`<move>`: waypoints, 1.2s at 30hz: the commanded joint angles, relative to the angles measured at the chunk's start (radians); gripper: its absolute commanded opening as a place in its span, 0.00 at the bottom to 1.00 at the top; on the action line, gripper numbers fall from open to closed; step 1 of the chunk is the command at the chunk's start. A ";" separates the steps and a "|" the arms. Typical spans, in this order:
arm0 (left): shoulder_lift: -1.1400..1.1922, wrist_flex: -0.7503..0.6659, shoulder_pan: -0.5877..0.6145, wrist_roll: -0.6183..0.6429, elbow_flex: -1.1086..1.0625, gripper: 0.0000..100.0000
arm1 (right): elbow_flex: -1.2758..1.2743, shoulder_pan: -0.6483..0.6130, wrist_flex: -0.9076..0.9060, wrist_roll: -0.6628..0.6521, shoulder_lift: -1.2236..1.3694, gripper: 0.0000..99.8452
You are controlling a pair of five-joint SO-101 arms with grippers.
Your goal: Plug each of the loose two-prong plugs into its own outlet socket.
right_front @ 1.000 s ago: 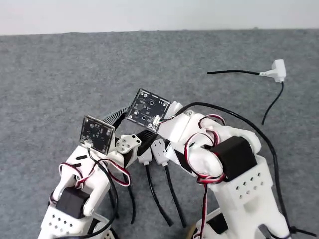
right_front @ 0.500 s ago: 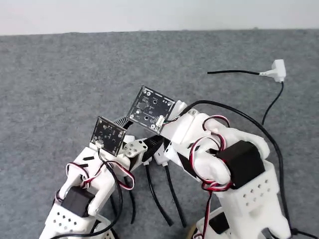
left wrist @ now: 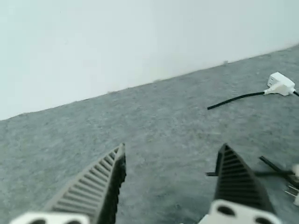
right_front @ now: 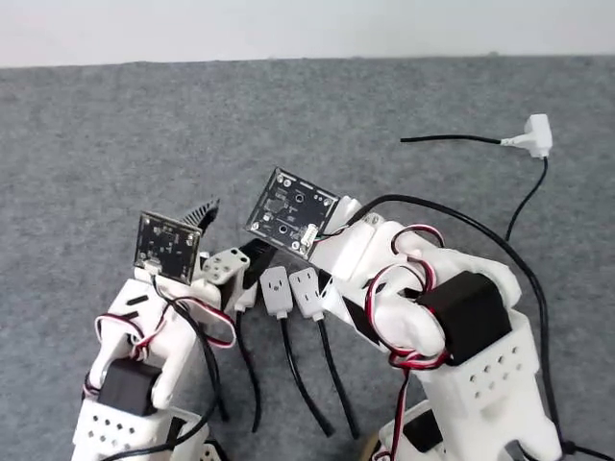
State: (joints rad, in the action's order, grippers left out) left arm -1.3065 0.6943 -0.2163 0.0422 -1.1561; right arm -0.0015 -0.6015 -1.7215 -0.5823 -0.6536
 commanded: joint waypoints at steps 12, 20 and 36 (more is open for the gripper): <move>-0.021 0.094 -0.157 0.017 0.099 0.30 | 0.043 -0.005 0.001 0.009 -0.015 0.01; -0.021 0.037 -0.164 0.017 0.022 0.30 | 0.043 -0.005 0.004 0.009 -0.015 0.01; -0.020 0.034 -0.100 0.018 0.056 0.30 | 0.043 -0.005 -0.004 0.011 -0.016 0.01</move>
State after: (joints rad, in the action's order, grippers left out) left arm -1.3126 0.7511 -0.3682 0.0499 -1.1561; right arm -0.0015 -0.5984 -1.7215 -0.5823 -0.6536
